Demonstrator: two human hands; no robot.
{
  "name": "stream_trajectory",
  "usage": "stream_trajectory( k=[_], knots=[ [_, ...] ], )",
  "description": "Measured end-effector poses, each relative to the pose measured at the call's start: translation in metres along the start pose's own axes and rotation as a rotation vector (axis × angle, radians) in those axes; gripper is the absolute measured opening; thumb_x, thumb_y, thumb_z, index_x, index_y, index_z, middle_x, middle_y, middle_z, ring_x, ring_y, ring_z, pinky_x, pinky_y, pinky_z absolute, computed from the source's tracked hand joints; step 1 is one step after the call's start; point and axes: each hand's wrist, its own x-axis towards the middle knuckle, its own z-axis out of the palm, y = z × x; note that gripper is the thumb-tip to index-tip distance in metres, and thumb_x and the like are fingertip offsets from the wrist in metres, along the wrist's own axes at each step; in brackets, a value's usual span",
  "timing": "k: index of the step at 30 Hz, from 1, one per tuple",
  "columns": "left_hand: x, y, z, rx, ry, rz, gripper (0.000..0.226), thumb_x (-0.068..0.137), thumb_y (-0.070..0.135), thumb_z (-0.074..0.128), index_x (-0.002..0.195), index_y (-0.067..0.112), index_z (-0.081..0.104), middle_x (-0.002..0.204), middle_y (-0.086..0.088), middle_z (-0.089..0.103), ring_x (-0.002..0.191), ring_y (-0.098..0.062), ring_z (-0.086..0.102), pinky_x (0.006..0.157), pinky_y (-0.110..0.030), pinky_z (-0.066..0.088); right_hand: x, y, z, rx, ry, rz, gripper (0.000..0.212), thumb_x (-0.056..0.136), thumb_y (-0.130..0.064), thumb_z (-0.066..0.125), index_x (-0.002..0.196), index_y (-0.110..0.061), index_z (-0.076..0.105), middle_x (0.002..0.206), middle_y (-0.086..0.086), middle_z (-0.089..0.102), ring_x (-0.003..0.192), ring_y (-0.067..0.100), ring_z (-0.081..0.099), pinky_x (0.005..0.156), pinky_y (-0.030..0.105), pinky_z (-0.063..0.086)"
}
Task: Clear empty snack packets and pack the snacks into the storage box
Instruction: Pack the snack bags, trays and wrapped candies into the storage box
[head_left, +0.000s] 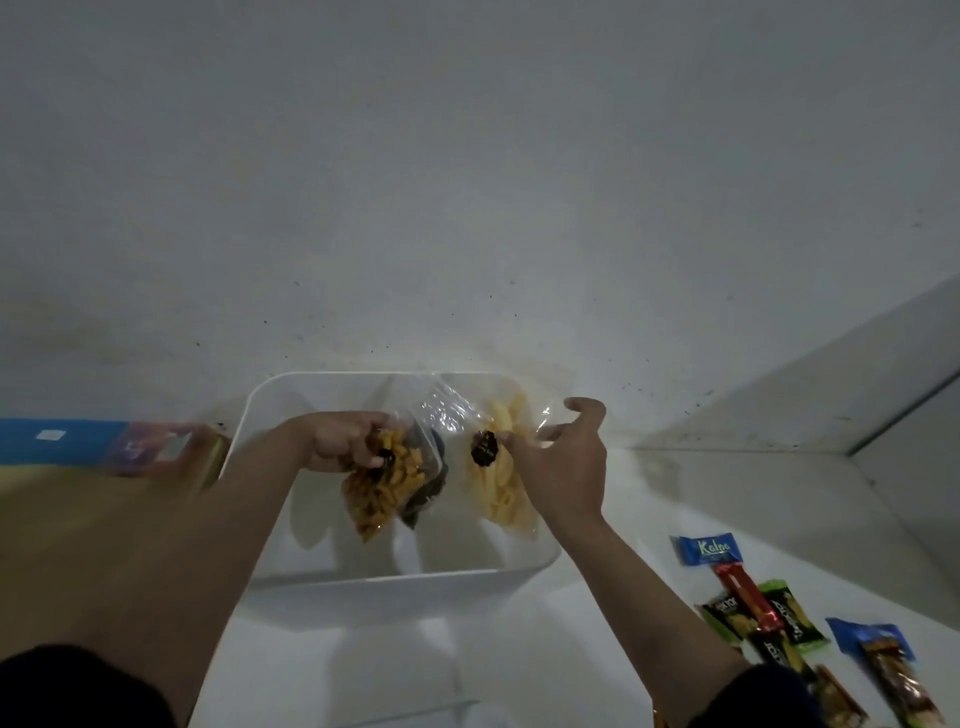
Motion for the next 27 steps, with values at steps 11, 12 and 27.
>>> stream_trajectory(
  k=[11, 12, 27],
  knots=[
    [0.048, -0.011, 0.023, 0.232, 0.131, -0.122, 0.056, 0.081, -0.024, 0.043, 0.106, 0.024, 0.056, 0.128, -0.011, 0.047, 0.127, -0.029, 0.040, 0.106, -0.036, 0.037, 0.013, 0.008, 0.005, -0.301, -0.198, -0.112, 0.015, 0.081, -0.020, 0.060, 0.093, -0.017, 0.052, 0.066, 0.002, 0.061, 0.056, 0.016, 0.058, 0.053, 0.029, 0.049],
    [0.048, -0.012, 0.027, 0.253, 0.136, -0.109, 0.057, 0.081, -0.024, 0.043, 0.108, 0.024, 0.055, 0.130, -0.011, 0.046, 0.128, -0.030, 0.040, 0.107, -0.037, 0.037, 0.014, 0.008, 0.004, -0.332, -0.205, -0.128, 0.013, 0.083, -0.023, 0.062, 0.088, -0.015, 0.054, 0.069, 0.001, 0.061, 0.058, 0.013, 0.057, 0.053, 0.025, 0.047],
    [0.027, -0.007, 0.063, 0.545, 0.416, -0.384, 0.025, 0.090, 0.019, 0.054, 0.103, -0.003, 0.053, 0.096, -0.019, 0.069, 0.083, -0.029, 0.071, 0.075, -0.037, 0.055, 0.005, -0.007, 0.006, -0.462, -0.419, -0.086, 0.038, 0.076, -0.010, 0.063, 0.113, -0.005, 0.053, 0.093, 0.008, 0.062, 0.079, 0.024, 0.063, 0.068, 0.033, 0.056]
  ],
)
